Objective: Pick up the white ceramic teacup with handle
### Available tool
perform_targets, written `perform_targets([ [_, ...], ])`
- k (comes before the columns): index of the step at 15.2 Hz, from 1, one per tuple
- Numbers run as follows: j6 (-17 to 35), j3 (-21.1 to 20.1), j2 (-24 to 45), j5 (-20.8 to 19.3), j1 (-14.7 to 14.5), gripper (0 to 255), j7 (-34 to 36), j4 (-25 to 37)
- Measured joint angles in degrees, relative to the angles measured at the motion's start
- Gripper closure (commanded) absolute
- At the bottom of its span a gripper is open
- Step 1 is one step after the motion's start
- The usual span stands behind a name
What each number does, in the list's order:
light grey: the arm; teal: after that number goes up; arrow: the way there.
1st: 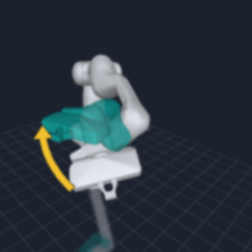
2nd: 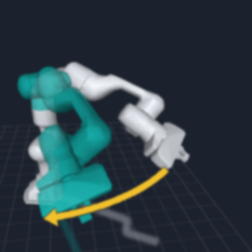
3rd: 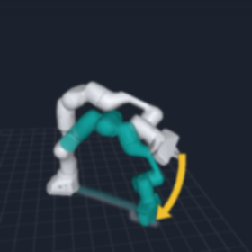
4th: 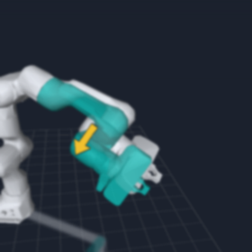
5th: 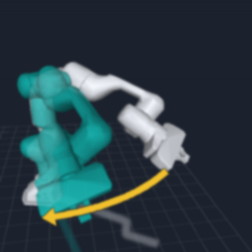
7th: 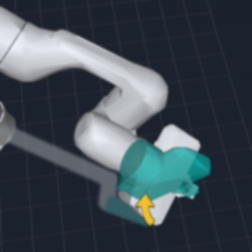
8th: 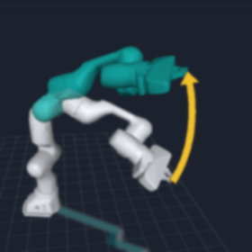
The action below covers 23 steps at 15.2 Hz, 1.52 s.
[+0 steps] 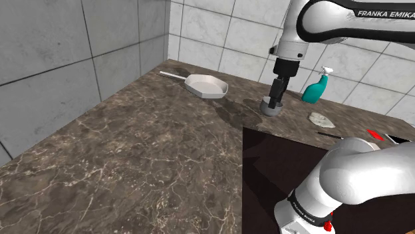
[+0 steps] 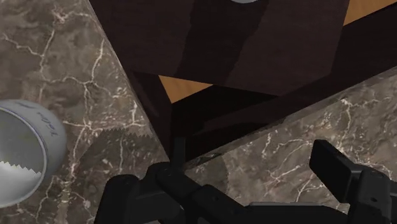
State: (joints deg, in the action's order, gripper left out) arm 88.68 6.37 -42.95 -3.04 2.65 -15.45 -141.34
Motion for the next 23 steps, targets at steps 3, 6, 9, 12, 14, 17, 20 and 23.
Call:
perform_targets([
  [3, 2.75, 4.02, 1.44, -3.07, 1.21, 0, -5.09, -0.04],
  [6, 6.56, 8.01, 4.28, -5.6, 2.13, 0, -10.0, 0.36],
  [9, 10.53, 11.77, 7.97, -7.24, 2.57, 0, -14.6, 1.45],
  [12, 13.99, 15.98, 12.13, -8.43, 2.96, 0, -19.9, 3.61],
  [14, 16.07, 18.62, 15.22, -8.58, 2.92, 0, -23.39, 5.57],
  [17, 19.51, 22.44, 20.62, -7.68, 2.41, 0, -28.61, 8.75],
  [20, 22.89, 26.6, 26.58, -5.64, 1.98, 0, -34.8, 12.21],
  [23, 25.42, 28.96, 30.83, -3.53, 1.67, 0, -38.87, 14.16],
])
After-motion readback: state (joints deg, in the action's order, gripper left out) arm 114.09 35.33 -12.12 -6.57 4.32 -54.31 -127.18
